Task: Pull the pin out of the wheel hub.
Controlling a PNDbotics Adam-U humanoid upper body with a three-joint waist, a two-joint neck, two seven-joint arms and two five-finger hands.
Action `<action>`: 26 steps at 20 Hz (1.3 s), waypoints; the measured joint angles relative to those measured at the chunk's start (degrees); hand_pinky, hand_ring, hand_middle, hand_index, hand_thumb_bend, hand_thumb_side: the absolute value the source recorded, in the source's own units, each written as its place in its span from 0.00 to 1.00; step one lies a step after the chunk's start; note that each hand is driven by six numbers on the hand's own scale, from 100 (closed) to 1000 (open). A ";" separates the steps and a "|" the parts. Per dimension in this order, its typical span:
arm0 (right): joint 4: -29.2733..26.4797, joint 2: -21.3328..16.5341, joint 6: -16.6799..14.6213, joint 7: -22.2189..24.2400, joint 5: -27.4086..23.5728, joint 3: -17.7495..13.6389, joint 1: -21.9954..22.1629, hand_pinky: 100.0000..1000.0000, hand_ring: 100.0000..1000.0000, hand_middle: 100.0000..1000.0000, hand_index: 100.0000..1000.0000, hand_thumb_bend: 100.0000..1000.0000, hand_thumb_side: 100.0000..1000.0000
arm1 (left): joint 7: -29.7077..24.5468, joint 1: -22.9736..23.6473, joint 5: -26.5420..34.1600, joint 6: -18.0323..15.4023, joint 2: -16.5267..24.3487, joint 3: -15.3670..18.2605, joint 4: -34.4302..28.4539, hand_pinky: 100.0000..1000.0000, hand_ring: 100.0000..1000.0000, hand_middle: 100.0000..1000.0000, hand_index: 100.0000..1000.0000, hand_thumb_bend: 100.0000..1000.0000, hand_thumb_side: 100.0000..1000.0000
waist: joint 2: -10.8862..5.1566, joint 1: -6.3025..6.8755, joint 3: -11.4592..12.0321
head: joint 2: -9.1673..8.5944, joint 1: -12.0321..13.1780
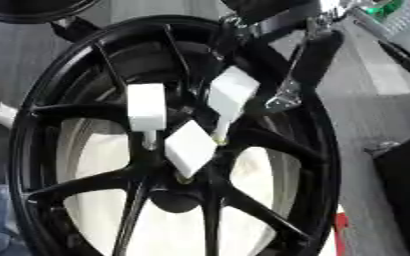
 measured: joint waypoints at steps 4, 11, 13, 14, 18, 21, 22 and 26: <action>0.19 -0.67 1.36 -2.07 -0.34 -3.95 -0.26 0.80 0.52 0.30 0.52 0.06 0.00 | 0.10 0.54 -0.10 -0.06 0.00 0.08 0.01 0.76 0.75 0.64 0.82 0.00 0.88 | -0.33 -0.06 -0.61 | 0.08 0.32; -2.53 -11.27 2.34 -9.63 1.72 -16.43 12.85 0.83 0.56 0.34 0.55 0.17 0.00 | 0.60 0.95 -0.20 -0.14 0.00 0.75 0.01 0.76 0.75 0.64 0.81 0.00 0.88 | -0.40 -0.15 -1.36 | 0.11 1.34; -3.11 -14.92 2.98 -12.88 2.68 -21.50 20.01 0.83 0.57 0.35 0.56 0.18 0.00 | 0.68 0.95 -0.21 -0.16 0.00 0.85 0.00 0.76 0.75 0.64 0.81 0.00 0.88 | -0.33 -0.03 -1.49 | 0.05 1.54; -3.14 -16.38 3.45 -14.70 3.28 -24.30 23.56 0.83 0.56 0.35 0.56 0.17 0.00 | 0.75 0.95 -0.21 -0.21 0.00 1.02 0.00 0.76 0.75 0.64 0.81 0.00 0.88 | -0.25 0.06 -1.71 | 0.02 1.66; -0.42 -18.49 5.78 -22.44 6.23 -35.43 35.04 0.83 0.56 0.36 0.58 0.16 0.00 | 1.33 1.14 -0.22 -0.28 0.00 1.57 -0.02 0.76 0.75 0.64 0.81 0.00 0.88 | 0.14 0.48 -2.38 | -0.05 2.52; 4.05 -18.44 7.87 -26.93 9.24 -41.85 40.52 0.84 0.62 0.41 0.61 0.21 0.00 | 1.81 1.41 -0.23 -0.32 -0.01 1.96 -0.03 0.76 0.75 0.64 0.81 0.00 0.88 | 0.32 0.63 -2.78 | -0.06 3.13; 5.70 -18.22 8.65 -27.96 10.51 -43.51 41.83 0.86 0.70 0.54 0.68 0.27 0.00 | 1.93 1.42 -0.23 -0.36 -0.01 2.14 -0.03 0.76 0.75 0.64 0.81 0.00 0.88 | 0.34 0.64 -2.89 | -0.06 3.29; 11.23 -16.84 12.30 -29.77 17.49 -47.74 44.83 0.92 0.93 0.90 0.85 0.24 0.06 | 2.36 1.48 -0.23 -0.36 -0.02 2.47 -0.04 0.76 0.75 0.64 0.81 0.00 0.88 | 0.38 1.00 -3.18 | -0.07 3.70</action>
